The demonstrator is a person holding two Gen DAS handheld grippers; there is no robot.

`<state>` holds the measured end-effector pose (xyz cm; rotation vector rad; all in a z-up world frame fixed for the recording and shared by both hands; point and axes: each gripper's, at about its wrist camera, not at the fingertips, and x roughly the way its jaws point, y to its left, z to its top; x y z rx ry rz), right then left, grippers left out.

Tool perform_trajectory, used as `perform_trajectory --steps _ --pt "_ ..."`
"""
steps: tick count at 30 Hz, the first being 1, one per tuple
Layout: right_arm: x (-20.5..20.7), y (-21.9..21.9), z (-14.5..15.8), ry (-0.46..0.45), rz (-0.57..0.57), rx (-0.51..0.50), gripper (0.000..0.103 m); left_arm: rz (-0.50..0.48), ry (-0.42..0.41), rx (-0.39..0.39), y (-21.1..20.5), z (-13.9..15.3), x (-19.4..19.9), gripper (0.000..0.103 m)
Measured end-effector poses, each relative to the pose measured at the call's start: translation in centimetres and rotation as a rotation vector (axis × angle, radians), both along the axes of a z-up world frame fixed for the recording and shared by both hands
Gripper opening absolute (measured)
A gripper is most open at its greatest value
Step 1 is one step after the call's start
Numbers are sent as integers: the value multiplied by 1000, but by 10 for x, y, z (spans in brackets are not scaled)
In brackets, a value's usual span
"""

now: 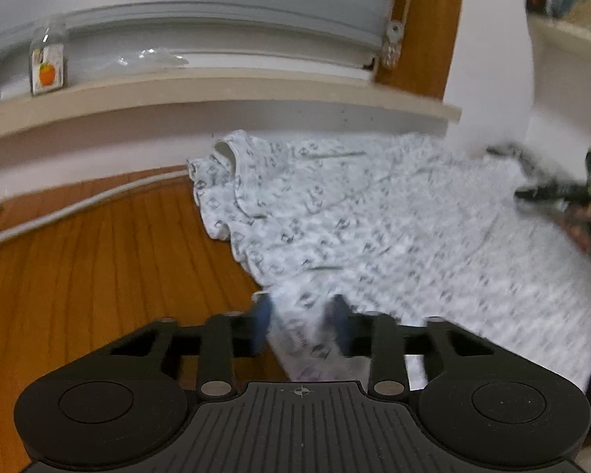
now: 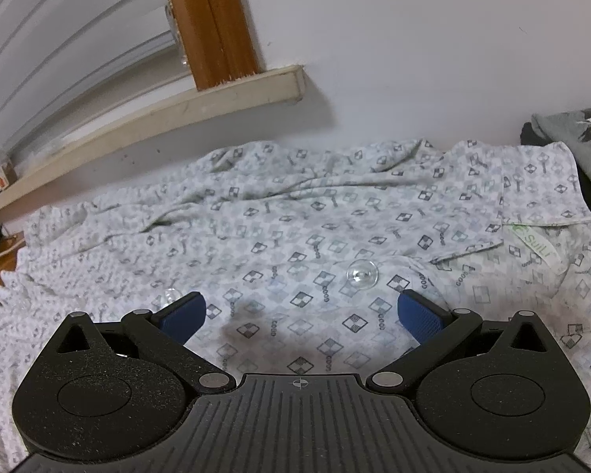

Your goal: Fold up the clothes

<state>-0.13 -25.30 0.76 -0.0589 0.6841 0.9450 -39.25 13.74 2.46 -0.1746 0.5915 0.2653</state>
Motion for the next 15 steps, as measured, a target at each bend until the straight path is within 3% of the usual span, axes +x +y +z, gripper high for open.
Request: perform_trajectory --steps 3,7,15 --pt "0 0 0 -1 -1 -1 103 13 -66 38 -4 10 -6 6" --pt "0 1 0 -3 -1 -5 103 45 -185 32 -3 32 -13 6" --pt "0 -1 -1 3 -2 5 103 98 -115 67 26 23 37 6"
